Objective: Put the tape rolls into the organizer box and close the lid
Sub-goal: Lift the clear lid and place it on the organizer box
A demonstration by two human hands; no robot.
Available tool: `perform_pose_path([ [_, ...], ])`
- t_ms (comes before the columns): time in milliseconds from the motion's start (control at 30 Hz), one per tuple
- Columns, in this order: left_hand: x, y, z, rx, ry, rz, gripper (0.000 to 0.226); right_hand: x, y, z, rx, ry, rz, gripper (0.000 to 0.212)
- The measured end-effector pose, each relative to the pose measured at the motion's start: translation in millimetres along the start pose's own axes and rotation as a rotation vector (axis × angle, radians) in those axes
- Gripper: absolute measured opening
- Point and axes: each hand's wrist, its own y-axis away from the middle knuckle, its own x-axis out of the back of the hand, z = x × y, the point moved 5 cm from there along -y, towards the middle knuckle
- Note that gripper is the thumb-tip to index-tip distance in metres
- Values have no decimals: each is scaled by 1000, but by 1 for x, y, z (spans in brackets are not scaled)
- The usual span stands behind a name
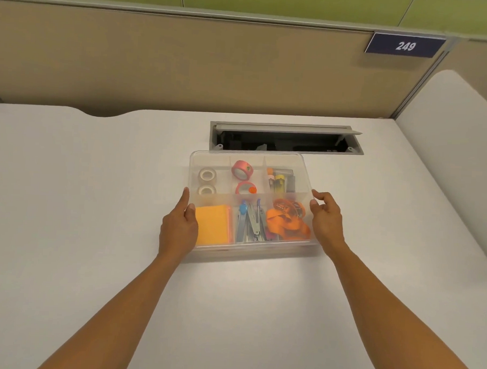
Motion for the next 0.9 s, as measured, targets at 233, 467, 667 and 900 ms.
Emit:
perform_pose_path([
  [233,8,-8,5,-42,-131,-3,48,-5,-5,-3,37,250,3,28],
  [467,14,-34,23,-151,-223,38,57,-6,-29,-29,239,426,106,41],
  [667,-8,-75,56,-321,-354,-7,77,-32,-71,-47,351,614,-100,63],
  [900,-35,-104,47,-318,-573,-139,91,-57,-89,-35,365,751,-221,73],
])
